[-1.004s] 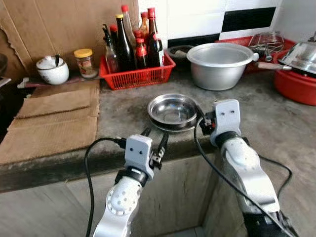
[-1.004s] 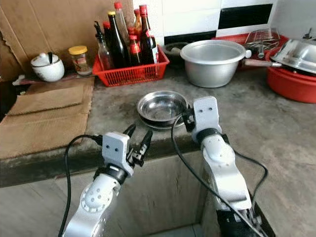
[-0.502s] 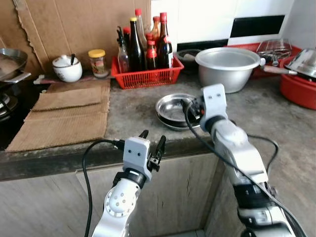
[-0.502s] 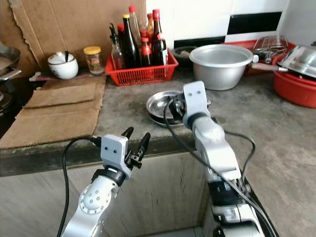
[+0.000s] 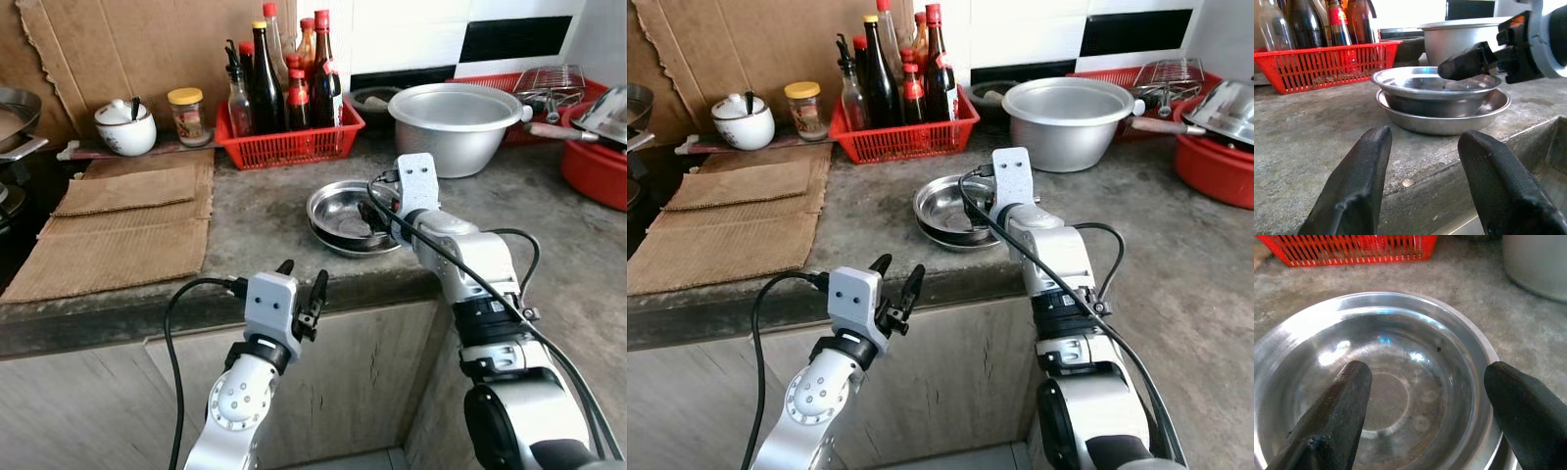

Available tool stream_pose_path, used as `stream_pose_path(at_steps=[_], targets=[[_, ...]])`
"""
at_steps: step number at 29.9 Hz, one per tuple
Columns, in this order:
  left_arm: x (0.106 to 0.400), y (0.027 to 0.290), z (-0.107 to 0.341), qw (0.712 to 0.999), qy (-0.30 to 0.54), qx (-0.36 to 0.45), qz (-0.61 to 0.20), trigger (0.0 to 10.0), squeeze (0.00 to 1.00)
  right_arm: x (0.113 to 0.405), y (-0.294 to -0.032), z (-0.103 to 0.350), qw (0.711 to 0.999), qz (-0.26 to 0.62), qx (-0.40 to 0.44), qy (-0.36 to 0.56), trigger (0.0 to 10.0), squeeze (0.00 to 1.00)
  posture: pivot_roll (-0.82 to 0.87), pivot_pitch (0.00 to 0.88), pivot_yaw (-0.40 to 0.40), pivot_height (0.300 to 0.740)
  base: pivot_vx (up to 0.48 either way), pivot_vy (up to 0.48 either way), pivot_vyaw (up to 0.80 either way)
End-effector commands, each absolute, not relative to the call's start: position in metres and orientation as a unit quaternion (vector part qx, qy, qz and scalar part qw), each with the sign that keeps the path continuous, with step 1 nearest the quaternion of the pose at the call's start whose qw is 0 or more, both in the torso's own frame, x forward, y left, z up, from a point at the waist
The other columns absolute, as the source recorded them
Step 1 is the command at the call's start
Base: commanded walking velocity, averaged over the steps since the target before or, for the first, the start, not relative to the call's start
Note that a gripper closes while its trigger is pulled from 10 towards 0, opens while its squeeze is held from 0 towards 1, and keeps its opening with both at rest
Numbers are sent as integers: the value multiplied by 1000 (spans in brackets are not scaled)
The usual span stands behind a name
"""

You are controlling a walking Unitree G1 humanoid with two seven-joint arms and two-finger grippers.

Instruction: Kitchen organization

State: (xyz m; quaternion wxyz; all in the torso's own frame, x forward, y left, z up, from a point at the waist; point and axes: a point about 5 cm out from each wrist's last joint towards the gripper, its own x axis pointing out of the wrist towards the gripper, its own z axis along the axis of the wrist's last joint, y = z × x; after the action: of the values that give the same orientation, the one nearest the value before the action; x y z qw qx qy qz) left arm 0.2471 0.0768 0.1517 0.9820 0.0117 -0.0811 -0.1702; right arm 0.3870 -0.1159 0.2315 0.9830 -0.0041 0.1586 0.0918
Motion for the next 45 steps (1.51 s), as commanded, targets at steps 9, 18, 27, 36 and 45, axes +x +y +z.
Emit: stream_pose_path(at_steps=[9,18,27,36,45], targets=[[247,77,152,982,-81,17,-167,10000,0,395,-111,241,978,97,24,182,10000,0,85,0,-36,740,0,0,0],[247,76,150,983,-78,15,-167,10000,0,401,-120,250,981,72,43,174,10000,0,83,0,-38,740,0,0,0],[246,76,150,983,-77,17,-167,10000,0,402,-124,245,983,54,29,172,10000,0,83,0,-40,740,0,0,0],[246,76,149,983,-77,16,-169,10000,0,404,-134,248,986,29,32,159,10000,0,85,0,-41,740,0,0,0],[246,75,149,982,-76,17,-173,10000,0,402,-133,239,981,31,24,189,10000,0,82,0,-35,740,0,0,0]])
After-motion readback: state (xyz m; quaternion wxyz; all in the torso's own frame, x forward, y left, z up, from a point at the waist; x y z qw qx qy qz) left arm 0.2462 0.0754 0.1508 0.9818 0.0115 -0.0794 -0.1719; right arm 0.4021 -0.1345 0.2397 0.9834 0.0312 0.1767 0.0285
